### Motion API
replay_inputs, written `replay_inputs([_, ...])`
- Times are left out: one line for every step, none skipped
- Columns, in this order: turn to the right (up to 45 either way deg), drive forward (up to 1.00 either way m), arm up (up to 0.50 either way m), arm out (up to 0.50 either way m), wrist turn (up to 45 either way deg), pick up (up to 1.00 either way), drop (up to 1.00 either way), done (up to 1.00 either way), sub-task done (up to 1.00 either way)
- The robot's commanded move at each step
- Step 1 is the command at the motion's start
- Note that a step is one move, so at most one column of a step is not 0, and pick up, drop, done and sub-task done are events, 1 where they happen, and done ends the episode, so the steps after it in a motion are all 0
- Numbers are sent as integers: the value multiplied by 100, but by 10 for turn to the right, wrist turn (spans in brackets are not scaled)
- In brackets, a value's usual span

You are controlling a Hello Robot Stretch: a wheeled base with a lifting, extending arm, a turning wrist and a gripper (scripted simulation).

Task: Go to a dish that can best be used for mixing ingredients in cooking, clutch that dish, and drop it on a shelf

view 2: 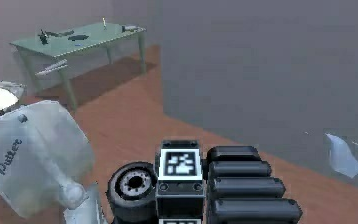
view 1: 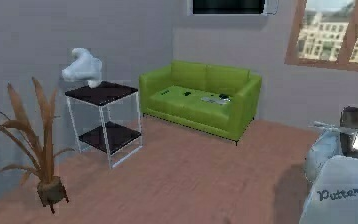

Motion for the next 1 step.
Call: replay_inputs([0, 100, 0, 0, 0, 0, 0, 0, 0])
